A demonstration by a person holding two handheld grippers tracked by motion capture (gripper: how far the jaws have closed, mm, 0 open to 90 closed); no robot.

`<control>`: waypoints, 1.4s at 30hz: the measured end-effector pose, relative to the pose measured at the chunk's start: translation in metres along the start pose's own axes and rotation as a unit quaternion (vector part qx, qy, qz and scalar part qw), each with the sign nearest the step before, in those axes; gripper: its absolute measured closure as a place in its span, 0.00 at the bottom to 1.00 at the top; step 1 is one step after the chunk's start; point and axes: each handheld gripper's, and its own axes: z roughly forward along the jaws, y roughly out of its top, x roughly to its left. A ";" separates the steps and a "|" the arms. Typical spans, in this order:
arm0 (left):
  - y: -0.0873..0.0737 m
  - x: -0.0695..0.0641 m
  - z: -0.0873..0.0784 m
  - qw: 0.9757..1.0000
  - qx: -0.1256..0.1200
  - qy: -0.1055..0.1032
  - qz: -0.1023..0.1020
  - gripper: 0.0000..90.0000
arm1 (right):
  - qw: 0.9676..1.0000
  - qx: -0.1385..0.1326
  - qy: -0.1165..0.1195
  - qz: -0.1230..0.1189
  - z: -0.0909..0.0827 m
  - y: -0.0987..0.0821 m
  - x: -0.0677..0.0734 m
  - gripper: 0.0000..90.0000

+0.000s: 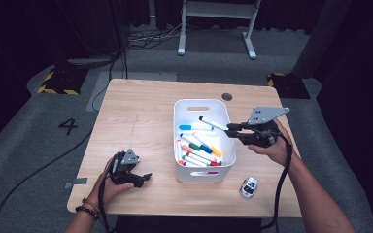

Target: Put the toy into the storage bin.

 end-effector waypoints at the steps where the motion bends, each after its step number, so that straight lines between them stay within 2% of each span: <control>1: 0.000 0.000 0.000 1.000 0.000 0.000 0.001 0.17 | 1.000 0.002 0.002 -0.004 0.002 0.002 0.001 0.83; 9: 0.000 0.000 0.000 1.000 0.000 0.000 0.001 0.17 | 0.999 0.027 0.027 -0.023 0.027 0.012 0.011 0.83; 15: 0.000 0.000 0.000 1.000 0.000 0.000 0.000 0.17 | 0.997 0.058 0.047 -0.033 0.042 0.012 0.019 0.83; 18: 0.000 0.000 0.000 1.000 0.000 0.000 0.001 0.17 | 0.994 0.079 0.062 -0.042 0.046 0.009 0.023 0.83; 24: 0.000 0.000 0.000 1.000 -0.001 0.000 -0.001 0.17 | 0.985 0.138 0.080 -0.060 0.052 0.005 0.026 0.83; 29: 0.000 0.000 0.000 1.000 0.000 0.000 0.001 0.17 | 0.978 0.173 0.091 -0.070 0.057 0.006 0.028 0.83; 30: 0.000 0.000 0.000 1.000 0.000 0.000 -0.001 0.17 | 0.977 0.182 0.095 -0.065 0.058 0.005 0.028 0.83; 32: 0.000 0.000 0.000 1.000 -0.001 0.000 -0.001 0.17 | 0.975 0.191 0.096 -0.061 0.061 0.003 0.028 0.82; 34: 0.000 0.000 0.000 1.000 0.000 0.000 0.001 0.17 | 0.974 0.196 0.092 -0.067 0.063 0.002 0.028 0.82; 36: 0.000 0.000 0.000 1.000 0.001 0.000 0.000 0.17 | 0.975 0.193 0.090 -0.066 0.064 0.001 0.028 0.79; 38: 0.000 0.000 0.000 1.000 0.001 0.000 0.000 0.17 | 0.977 0.183 0.090 -0.059 0.062 0.001 0.027 0.77; 40: 0.000 0.000 0.000 1.000 0.000 0.000 -0.001 0.17 | 0.980 0.170 0.082 -0.063 0.058 0.001 0.027 0.74; 42: 0.000 0.000 0.000 1.000 0.000 0.000 -0.001 0.17 | 0.984 0.154 0.078 -0.053 0.052 0.000 0.025 0.71</control>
